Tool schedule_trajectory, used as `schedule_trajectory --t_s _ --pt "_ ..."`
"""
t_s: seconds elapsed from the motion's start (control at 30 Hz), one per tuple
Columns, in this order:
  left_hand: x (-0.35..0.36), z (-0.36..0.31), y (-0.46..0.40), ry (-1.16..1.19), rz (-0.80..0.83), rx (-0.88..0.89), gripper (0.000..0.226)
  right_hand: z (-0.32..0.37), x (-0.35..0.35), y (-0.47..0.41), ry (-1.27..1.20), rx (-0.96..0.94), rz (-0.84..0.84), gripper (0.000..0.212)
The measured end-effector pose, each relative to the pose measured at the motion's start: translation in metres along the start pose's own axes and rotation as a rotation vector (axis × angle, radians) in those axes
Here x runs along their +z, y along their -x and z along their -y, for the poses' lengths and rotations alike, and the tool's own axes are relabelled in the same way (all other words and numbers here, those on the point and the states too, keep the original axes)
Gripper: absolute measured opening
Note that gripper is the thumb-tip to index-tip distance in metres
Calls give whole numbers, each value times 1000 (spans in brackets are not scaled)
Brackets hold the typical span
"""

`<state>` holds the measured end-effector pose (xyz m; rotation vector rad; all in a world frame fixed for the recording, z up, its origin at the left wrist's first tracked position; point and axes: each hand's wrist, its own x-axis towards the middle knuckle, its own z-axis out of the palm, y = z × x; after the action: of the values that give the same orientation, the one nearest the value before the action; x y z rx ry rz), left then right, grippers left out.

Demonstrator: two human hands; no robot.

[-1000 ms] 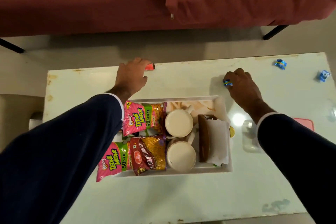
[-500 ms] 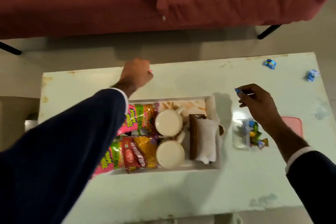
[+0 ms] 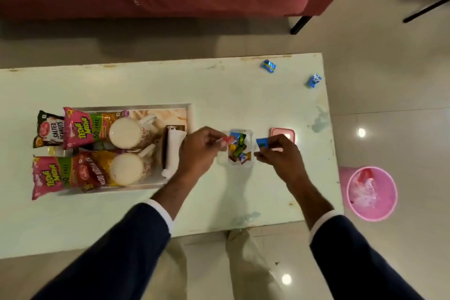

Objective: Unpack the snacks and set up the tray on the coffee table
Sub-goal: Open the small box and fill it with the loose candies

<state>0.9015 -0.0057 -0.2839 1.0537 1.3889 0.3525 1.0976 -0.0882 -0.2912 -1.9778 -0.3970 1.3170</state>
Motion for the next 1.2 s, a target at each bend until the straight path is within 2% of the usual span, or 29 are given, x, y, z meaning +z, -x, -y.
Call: schedule_trajectory --t_s 0.1,0.23,0.33,0.53,0.73,0.83,0.93,1.1,1.2 --pt "39 24 11 -3 -106 -127 5 -21 -3 6 213 -29 44 13" --pt "57 32 9 62 -295 -185 14 -19 5 -4 293 -77 68 19" --pt "61 30 -1 88 -347 -195 15 -12 14 -17 340 -131 86 16" --pt "62 31 -5 -255 -290 -139 26 -21 -1 -22 353 -151 61 6" --pt "56 23 1 -396 -238 -17 12 -18 -47 -18 456 -143 30 9" --pt "55 8 -4 -410 -187 42 14 -2 -68 -31 530 -157 -3 12" --pt "62 -12 -22 -485 -133 155 17 16 -88 -65 622 -291 -67 13" --pt "85 -33 -68 -558 -84 252 19 52 -125 -154 686 -435 -210 41" --pt "103 -38 -96 -634 -88 310 17 69 -139 -209 852 -530 -226 44"
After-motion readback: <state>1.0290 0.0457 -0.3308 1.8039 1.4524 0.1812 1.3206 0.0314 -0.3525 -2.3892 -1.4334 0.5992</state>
